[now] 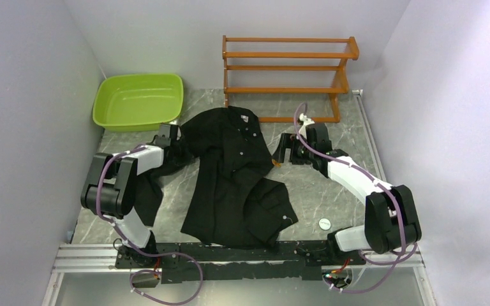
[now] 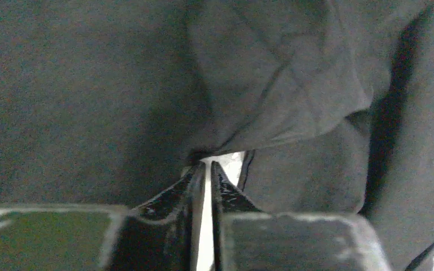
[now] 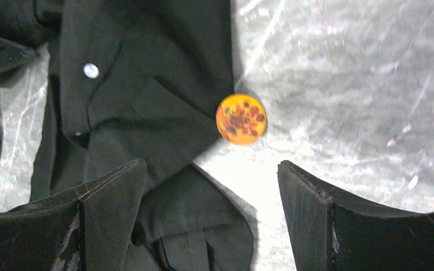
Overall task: Pin the brooch onto the clothing
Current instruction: Flatten out the clothes at the center of the board.
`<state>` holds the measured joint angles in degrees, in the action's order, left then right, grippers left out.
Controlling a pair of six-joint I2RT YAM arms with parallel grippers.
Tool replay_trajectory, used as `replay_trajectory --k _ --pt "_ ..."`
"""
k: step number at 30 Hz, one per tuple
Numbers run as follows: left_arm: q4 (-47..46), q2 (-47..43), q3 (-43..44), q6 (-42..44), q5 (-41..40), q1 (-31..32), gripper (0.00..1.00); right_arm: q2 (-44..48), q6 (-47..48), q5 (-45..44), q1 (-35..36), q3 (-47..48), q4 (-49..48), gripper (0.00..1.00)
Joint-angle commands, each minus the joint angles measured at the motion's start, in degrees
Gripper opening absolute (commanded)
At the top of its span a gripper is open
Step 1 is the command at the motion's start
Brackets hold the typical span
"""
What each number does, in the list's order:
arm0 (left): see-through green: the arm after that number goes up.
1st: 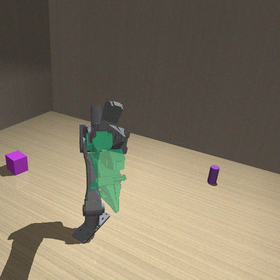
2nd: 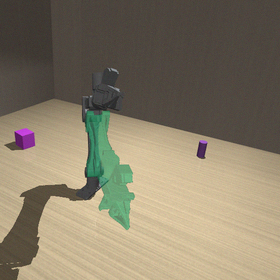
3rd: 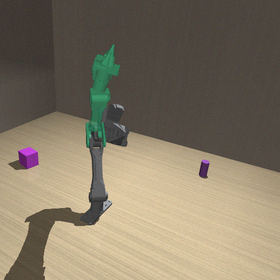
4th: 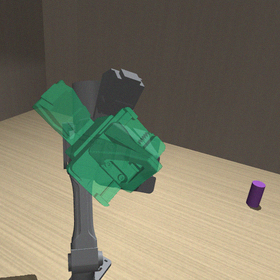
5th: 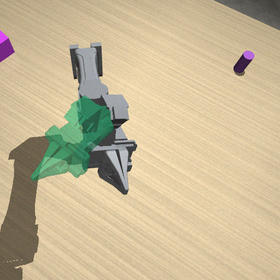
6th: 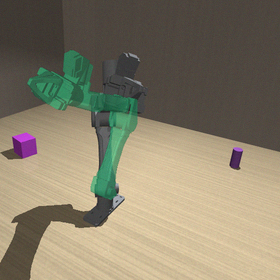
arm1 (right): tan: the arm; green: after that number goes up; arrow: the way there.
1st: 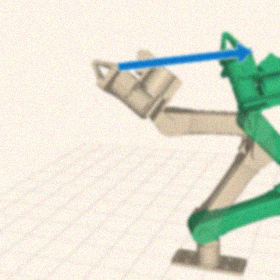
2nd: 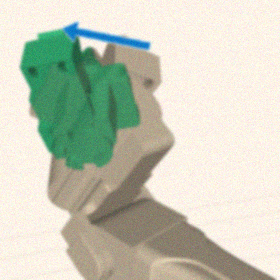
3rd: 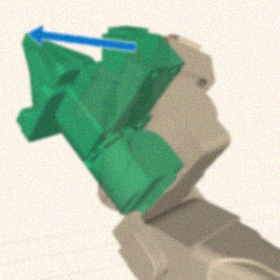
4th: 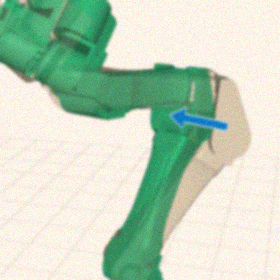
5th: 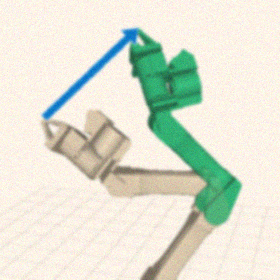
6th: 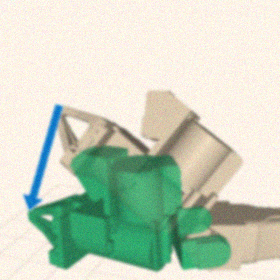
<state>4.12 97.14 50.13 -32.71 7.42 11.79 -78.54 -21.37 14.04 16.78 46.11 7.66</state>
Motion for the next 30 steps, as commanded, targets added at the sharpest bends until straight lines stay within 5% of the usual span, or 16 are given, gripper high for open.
replay_trajectory --k 1,12,14,17,20,24,30 --pt "4.35 -1.66 -4.47 -3.31 -2.53 -4.55 0.05 3.20 -1.41 4.66 -2.72 -3.68 -1.73 0.90" --pt "6.79 -18.74 -14.80 -3.44 -0.63 -18.51 0.03 -13.17 -6.09 12.25 -4.99 0.66 -14.20 0.86" --pt "5.60 -22.30 -14.29 1.14 7.17 -18.41 0.13 -17.03 -6.77 11.85 -4.76 2.73 -16.12 0.85" --pt "6.27 -25.69 -11.78 6.10 14.05 -17.19 0.54 -21.69 -6.80 11.41 -4.41 6.58 -17.11 0.84" --pt "9.02 -26.63 -7.33 8.51 10.72 -12.41 0.93 -25.09 -6.39 10.26 -3.91 9.53 -17.20 0.83" --pt "9.53 -21.14 -1.27 9.41 2.92 -6.49 0.94 -28.75 -6.15 10.28 -3.48 12.46 -17.04 0.78" --pt "17.29 -1.46 13.42 15.49 -7.29 -0.86 0.94 -32.47 -5.62 10.24 -1.94 15.48 -16.11 0.76"
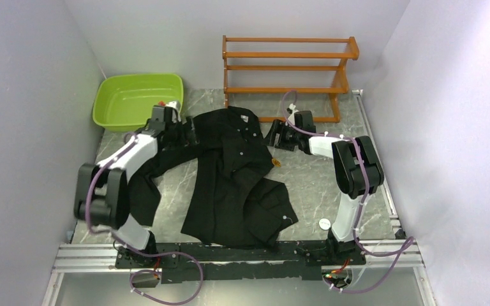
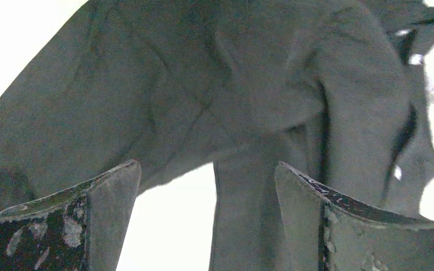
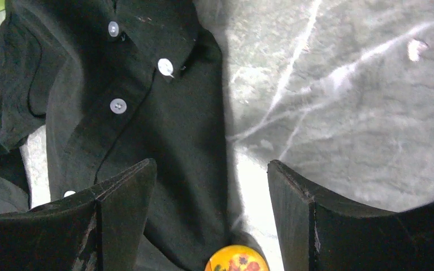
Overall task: Pin the brooch onto the clothing
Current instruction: Flatten out the clothes at the center of the board.
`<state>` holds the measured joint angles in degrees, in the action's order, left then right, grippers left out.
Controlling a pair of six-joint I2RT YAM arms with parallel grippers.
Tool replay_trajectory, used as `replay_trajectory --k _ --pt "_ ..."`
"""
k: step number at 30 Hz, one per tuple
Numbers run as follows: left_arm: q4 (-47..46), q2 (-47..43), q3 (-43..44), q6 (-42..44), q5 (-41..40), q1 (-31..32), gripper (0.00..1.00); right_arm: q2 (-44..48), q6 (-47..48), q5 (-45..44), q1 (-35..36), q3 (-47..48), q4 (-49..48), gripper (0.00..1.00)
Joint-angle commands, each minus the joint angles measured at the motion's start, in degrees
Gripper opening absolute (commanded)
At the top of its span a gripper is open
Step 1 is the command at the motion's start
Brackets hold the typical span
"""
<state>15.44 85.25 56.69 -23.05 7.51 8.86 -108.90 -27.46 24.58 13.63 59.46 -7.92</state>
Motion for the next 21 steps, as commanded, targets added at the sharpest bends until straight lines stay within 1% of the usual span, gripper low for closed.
replay_trajectory --k 1,3,5,6,7,8,9,10,11,12,13,16,18,21 --pt "6.67 13.20 8.52 6.84 -7.41 2.19 0.94 -2.74 0.55 -0.36 1.77 2.60 -0.37 0.75" --pt "6.95 17.31 10.35 7.74 -7.42 2.35 0.89 -3.95 0.92 -0.10 2.36 3.70 0.22 0.70" --pt "7.24 19.58 10.91 7.99 -7.42 2.49 0.77 -4.90 1.29 0.71 2.90 4.61 0.41 0.60" --pt "7.42 19.77 10.85 7.84 -7.42 2.48 0.63 -5.18 1.60 1.25 3.24 4.98 0.63 0.54" --pt "7.70 19.70 10.52 7.51 -8.83 2.52 0.44 -5.53 1.99 1.45 3.67 5.63 1.09 0.49" --pt "7.96 19.38 10.05 7.22 -9.75 2.48 0.31 -5.85 2.58 1.70 4.17 6.51 1.52 0.43" --pt "8.09 18.96 9.37 7.04 -10.45 2.42 0.16 -6.02 3.16 1.76 4.63 7.25 1.96 0.37" --pt "8.11 18.16 8.63 7.05 -11.09 2.39 0.04 -6.19 3.83 2.02 5.22 8.20 2.68 0.30" --pt "8.01 17.26 7.45 6.85 -11.32 2.20 0.03 -6.29 4.61 2.58 5.79 9.26 3.56 0.16" --pt "7.92 15.96 6.43 6.46 -11.68 1.90 0.03 -6.46 5.29 3.06 6.43 10.32 4.30 0.06" --pt "8.00 14.35 5.40 6.01 -12.05 1.41 0.03 -6.48 5.96 3.29 7.08 11.65 5.13 0.00" --pt "8.97 8.98 2.48 3.94 -13.60 -0.85 0.03 -5.78 7.31 3.91 9.23 15.22 6.74 0.00" --pt "9.81 3.68 0.49 2.06 -14.36 -2.88 0.03 -4.42 7.18 4.32 10.22 16.63 6.88 0.00" --pt "11.45 -4.35 -2.28 -1.60 -15.71 -6.56 0.03 -0.07 6.63 5.07 11.42 14.85 3.52 0.00"
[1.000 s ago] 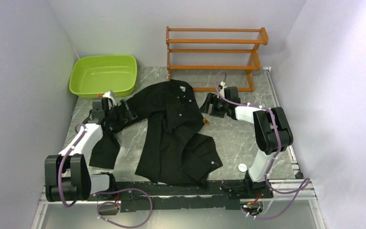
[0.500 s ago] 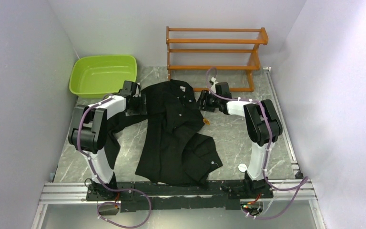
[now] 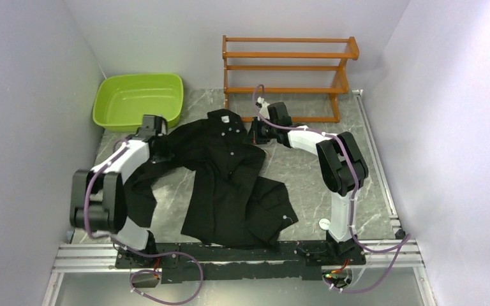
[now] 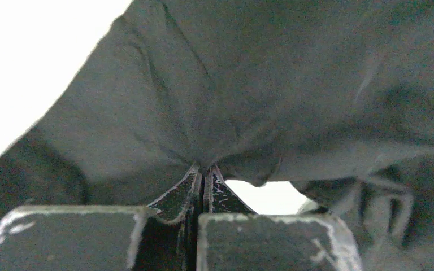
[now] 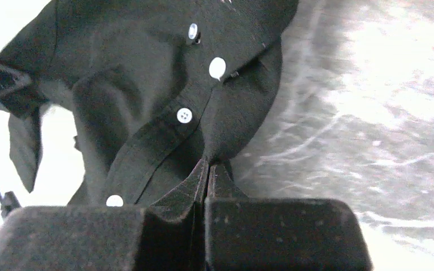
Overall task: Pin the brooch onto the clothing
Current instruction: Flatten out the clothes at the center of the board.
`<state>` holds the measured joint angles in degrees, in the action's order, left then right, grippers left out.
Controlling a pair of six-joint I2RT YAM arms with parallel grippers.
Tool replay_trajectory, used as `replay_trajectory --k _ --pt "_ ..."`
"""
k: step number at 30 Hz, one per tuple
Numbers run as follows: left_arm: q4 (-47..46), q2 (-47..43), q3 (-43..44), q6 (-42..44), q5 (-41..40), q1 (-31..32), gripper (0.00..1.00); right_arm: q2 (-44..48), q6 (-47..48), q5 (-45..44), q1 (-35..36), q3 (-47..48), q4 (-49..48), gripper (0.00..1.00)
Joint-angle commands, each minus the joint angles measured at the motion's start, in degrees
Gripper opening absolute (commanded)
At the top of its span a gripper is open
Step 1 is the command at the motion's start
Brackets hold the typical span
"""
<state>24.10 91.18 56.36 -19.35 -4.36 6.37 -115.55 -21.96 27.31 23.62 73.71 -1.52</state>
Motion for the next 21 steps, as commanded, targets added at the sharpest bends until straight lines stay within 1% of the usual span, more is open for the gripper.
replay_trajectory --k 1,2,3,5,7,8,10,12,13,14,18,20,21 --pt "3.67 -12.73 -3.18 -6.91 -4.67 -5.26 0.03 8.29 0.75 2.62 1.63 -0.52 -4.74 0.00" --pt "4.06 -15.36 -4.14 -8.21 -5.63 -6.05 0.03 9.78 0.31 2.70 1.61 -1.64 -5.93 0.04" --pt "4.75 -17.58 -4.94 -9.48 -6.80 -6.88 0.03 11.06 -0.23 2.43 1.56 -2.83 -6.51 0.21" --pt "6.02 -21.16 -6.37 -11.38 -8.74 -8.85 0.03 14.04 -0.57 0.55 1.12 -5.03 -5.35 0.41" --pt "6.46 -23.29 -7.93 -12.75 -8.92 -10.68 0.03 16.64 0.20 -1.42 0.38 -7.45 -2.05 0.56" --pt "6.46 -24.05 -8.55 -13.15 -8.17 -11.59 0.03 17.98 1.22 -1.90 0.04 -8.95 -0.26 0.61" --pt "6.38 -25.18 -9.32 -13.84 -6.56 -12.83 0.03 21.76 2.91 -3.82 -0.12 -12.56 3.43 0.66" --pt "5.60 -26.21 -9.72 -13.34 -4.92 -13.05 0.04 26.35 4.33 -4.17 -0.03 -16.78 6.39 0.67" --pt "5.46 -26.61 -9.58 -12.75 -4.11 -13.05 0.07 28.56 4.70 -4.08 0.26 -19.00 7.42 0.67" --pt "5.55 -26.85 -9.27 -11.95 -3.31 -13.05 0.13 30.80 5.12 -3.57 0.81 -21.04 8.42 0.66" --pt "5.89 -26.50 -7.96 -9.98 -0.02 -13.05 0.29 36.41 4.18 0.44 5.66 -27.03 11.14 0.64" --pt "5.24 -25.86 -7.85 -9.87 1.45 -13.06 0.42 37.87 1.20 3.64 8.06 -29.70 9.41 0.64" --pt "4.99 -25.49 -7.77 -9.72 2.13 -13.10 0.44 38.37 -0.60 5.21 8.97 -31.02 8.57 0.64"
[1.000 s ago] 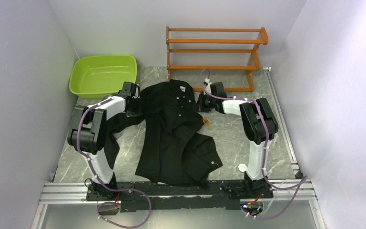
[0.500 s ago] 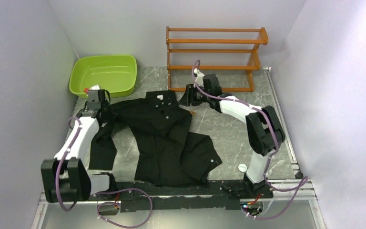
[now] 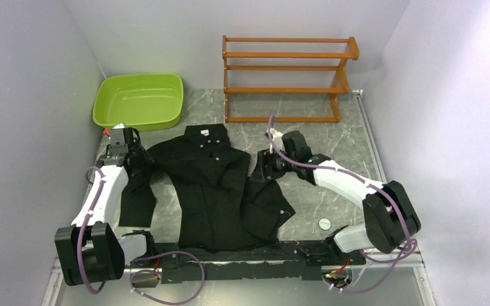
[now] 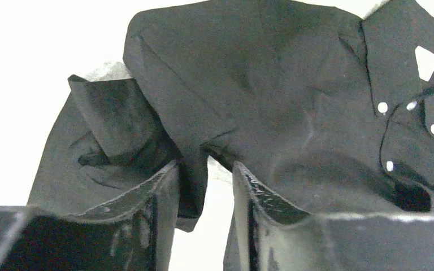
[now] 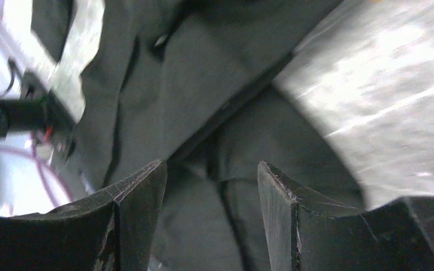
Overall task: Pin the brooch onto the clothing
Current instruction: Flatten out the clothes at the center of the board.
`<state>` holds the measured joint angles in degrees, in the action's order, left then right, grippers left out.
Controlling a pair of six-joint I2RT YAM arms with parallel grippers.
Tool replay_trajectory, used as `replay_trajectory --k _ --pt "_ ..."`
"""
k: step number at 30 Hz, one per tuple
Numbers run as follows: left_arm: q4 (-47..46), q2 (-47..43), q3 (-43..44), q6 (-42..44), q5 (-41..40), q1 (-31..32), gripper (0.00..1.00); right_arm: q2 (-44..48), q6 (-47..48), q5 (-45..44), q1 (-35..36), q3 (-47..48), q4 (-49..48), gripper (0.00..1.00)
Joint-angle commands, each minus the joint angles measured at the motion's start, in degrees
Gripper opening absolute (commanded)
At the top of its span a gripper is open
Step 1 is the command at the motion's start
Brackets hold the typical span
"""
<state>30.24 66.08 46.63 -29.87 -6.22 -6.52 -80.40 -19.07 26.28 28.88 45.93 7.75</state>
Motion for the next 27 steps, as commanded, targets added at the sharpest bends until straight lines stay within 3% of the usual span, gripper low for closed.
replay_trajectory --k 1,6,11,15,18,21,27 --pt "-1.29 0.08 2.04 0.87 4.63 -0.16 0.49 3.53 -5.00 7.07 4.53 -4.19 -1.80 0.63" --pt "-2.57 1.75 1.50 1.62 6.89 -0.16 0.58 2.52 -10.80 8.52 7.93 -6.76 -8.57 0.60" --pt "-3.51 2.59 0.58 2.17 7.66 -0.16 0.66 -5.04 -13.07 9.92 10.41 -2.97 -13.86 0.48" --pt "-4.16 3.19 -0.40 2.11 7.62 -0.20 0.63 -11.24 -13.45 9.95 10.72 1.49 -15.23 0.33" --pt "-3.93 4.63 -0.64 2.28 7.08 -0.16 0.48 -13.10 -12.50 8.38 10.02 3.76 -13.31 0.04" --pt "-4.04 6.06 -1.20 1.75 6.31 -0.20 0.06 -9.83 -11.03 7.52 7.81 3.81 -11.47 0.00" --pt "-6.58 8.07 -3.23 -0.48 4.27 -0.19 0.02 0.58 -6.87 9.19 -3.91 1.61 -3.80 0.00"
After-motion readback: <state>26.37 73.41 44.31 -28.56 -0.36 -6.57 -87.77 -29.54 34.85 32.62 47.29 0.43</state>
